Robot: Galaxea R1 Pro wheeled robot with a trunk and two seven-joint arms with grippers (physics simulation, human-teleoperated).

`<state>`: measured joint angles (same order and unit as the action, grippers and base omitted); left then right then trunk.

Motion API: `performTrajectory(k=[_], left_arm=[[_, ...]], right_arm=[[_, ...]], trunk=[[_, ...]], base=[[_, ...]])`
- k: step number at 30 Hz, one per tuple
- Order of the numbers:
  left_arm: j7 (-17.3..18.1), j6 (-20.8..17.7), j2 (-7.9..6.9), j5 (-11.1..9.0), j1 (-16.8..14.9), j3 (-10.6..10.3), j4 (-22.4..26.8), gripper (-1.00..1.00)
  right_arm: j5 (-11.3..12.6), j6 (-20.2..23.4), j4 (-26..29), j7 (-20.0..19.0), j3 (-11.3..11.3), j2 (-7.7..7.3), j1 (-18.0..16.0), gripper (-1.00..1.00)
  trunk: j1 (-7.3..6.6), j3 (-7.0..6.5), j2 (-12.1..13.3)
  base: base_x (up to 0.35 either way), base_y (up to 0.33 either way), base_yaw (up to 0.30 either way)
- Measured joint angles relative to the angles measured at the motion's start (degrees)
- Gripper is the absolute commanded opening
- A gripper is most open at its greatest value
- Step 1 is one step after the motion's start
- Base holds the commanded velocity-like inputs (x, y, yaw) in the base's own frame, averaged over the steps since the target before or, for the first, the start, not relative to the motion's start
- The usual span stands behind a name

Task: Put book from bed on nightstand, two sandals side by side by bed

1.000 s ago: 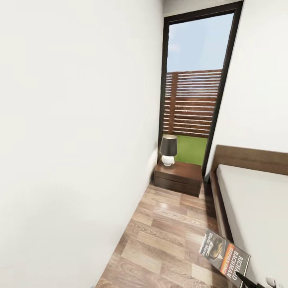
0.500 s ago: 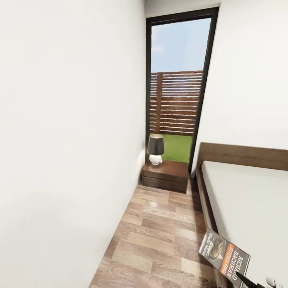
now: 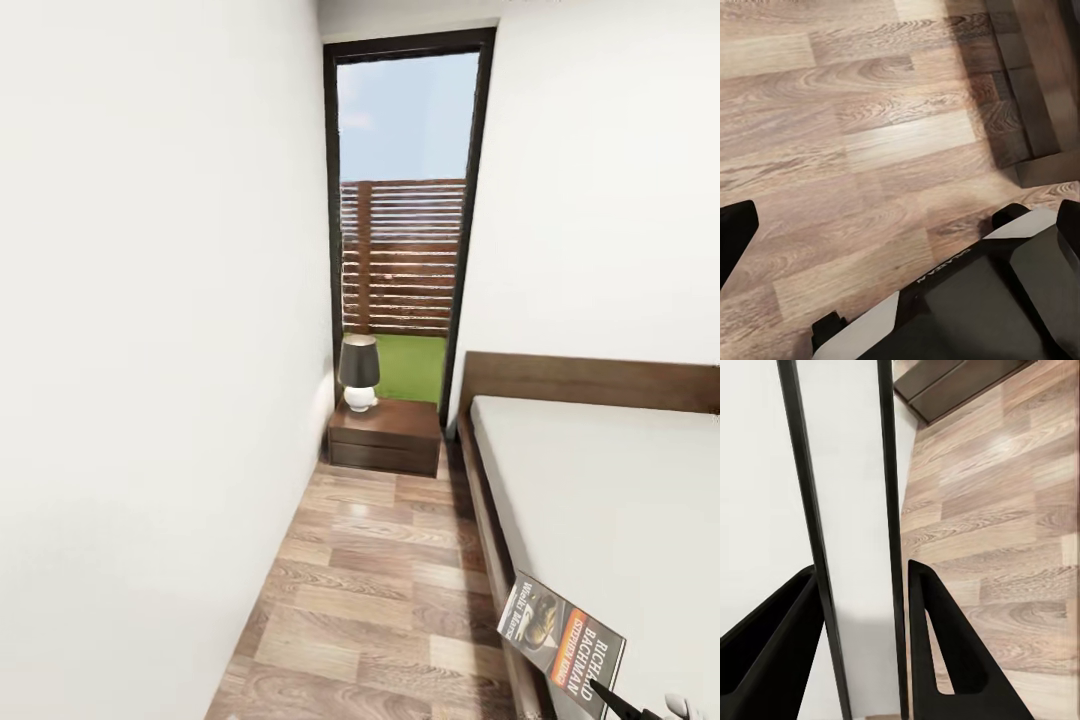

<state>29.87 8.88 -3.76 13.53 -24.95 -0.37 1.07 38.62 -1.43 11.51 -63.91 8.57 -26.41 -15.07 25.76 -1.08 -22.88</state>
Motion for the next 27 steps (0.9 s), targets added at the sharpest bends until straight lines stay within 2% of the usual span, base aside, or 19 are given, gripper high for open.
performTrajectory(k=[5, 20, 27], left_arm=[[0.01, 0.00, -0.01, 0.00, 0.01, 0.01, 0.01, 1.00], [0.01, 0.00, -0.01, -0.01, 0.01, 0.02, 0.01, 1.00], [0.01, 0.00, -0.01, -0.01, 0.01, 0.02, 0.01, 1.00]], right_arm=[[0.01, 0.00, -0.02, 0.00, -0.07, 0.00, -0.01, -1.00], [-0.01, 0.03, -0.03, -0.07, -0.10, 0.01, -0.01, -1.00], [0.05, 0.04, -0.01, -0.08, 0.01, 0.01, -0.01, -1.00]], trunk=[[-0.02, 0.00, -0.01], [-0.03, 0.00, -0.01], [0.00, 0.00, 0.00]], base=[[0.110, 0.000, -0.038], [0.299, 0.000, -0.002], [0.072, 0.000, 0.000]])
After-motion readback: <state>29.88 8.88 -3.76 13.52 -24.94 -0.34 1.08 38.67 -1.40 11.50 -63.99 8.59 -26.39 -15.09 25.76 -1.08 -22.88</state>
